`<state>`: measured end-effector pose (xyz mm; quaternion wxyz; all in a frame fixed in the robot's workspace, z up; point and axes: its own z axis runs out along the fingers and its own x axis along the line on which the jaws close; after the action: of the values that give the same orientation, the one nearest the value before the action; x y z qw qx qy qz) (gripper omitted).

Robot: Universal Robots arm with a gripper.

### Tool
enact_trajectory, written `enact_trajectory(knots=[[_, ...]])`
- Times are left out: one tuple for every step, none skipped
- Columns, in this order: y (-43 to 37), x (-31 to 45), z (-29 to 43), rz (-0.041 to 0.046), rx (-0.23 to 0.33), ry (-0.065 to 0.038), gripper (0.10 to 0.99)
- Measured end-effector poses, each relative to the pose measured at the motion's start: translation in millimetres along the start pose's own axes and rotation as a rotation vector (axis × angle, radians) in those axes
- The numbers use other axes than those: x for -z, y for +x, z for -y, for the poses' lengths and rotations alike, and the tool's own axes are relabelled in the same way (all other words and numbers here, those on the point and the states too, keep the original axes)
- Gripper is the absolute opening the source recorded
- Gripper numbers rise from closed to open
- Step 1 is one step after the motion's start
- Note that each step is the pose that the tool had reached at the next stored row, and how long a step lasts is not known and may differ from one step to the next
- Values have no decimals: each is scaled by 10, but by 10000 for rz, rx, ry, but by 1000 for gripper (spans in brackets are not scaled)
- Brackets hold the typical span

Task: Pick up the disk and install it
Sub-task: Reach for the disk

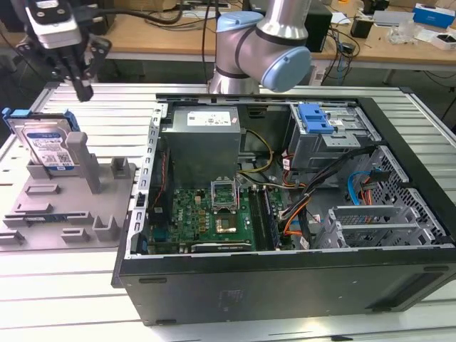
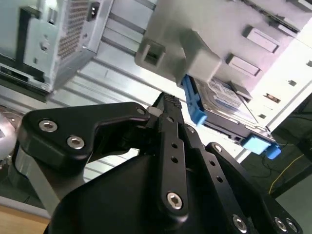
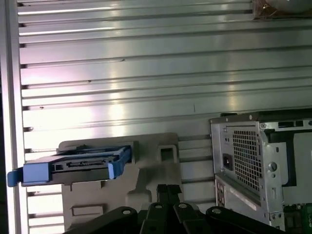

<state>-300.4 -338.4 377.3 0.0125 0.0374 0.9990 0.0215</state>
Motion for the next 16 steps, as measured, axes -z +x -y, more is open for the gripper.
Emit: enact_trajectory(knots=[[49, -3, -2, 0, 1, 0, 106], [122, -9, -6, 0, 1, 0, 106], [165, -12, -8, 0, -1, 0, 106], [232, -16, -9, -1, 0, 1, 106], [275, -19, -10, -1, 1, 1, 106], [330, -22, -11, 0, 2, 0, 106], [395, -24, -11, -1, 0, 0, 106], [439, -25, -10, -1, 0, 1, 106], [479, -24, -9, -5, 0, 2, 106], [489, -25, -9, -2, -1, 0, 106], [491, -25, -10, -2, 2, 0, 106], [493, -24, -10, -4, 2, 1, 106], [496, -25, -10, -3, 1, 0, 106], [498, -24, -11, -4, 1, 1, 106], [501, -25, -11, -3, 1, 0, 106], [503, -24, -12, -4, 1, 0, 106]])
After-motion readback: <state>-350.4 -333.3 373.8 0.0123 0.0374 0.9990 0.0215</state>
